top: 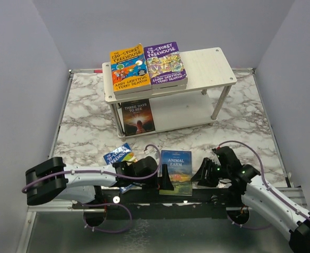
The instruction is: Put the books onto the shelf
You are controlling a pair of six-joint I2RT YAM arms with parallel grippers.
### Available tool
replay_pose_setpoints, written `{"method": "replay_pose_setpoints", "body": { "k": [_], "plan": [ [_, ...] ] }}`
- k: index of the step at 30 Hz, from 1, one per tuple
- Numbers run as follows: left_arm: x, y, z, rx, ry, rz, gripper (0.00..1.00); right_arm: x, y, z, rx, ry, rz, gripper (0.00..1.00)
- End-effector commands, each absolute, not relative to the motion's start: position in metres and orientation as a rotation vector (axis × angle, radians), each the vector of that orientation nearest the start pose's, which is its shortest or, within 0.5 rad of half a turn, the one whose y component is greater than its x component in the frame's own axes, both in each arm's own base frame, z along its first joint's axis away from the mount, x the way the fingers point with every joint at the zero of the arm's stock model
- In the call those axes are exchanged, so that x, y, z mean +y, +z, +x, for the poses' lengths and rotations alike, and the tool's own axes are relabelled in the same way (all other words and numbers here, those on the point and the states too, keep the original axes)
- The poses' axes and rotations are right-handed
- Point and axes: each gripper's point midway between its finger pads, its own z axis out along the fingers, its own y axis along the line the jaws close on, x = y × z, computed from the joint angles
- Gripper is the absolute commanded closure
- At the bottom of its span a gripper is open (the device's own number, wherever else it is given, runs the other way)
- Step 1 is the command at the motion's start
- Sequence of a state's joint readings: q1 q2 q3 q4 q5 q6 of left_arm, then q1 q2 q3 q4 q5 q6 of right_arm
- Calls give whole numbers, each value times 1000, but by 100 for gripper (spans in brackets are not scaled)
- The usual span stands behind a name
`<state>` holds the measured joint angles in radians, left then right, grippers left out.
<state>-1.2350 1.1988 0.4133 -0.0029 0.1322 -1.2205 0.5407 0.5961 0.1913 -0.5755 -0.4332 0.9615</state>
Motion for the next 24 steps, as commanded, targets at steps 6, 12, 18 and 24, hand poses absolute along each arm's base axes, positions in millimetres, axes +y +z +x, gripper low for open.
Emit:
{"method": "replay_pose_setpoints", "body": {
  "k": [6,12,18,24],
  "plan": [
    [-290,23,26,2877,-1013,66,4,173,22,68,2824,1094,328,47],
    [-292,7,20,2903,-1000,50,4,178,20,67,2811,1159,325,48],
    [-294,0,25,2881,-996,25,5,181,15,64,2809,1195,323,57],
    [-298,5,34,2794,-1074,-39,8,181,8,60,2806,1230,343,75]
  ]
}}
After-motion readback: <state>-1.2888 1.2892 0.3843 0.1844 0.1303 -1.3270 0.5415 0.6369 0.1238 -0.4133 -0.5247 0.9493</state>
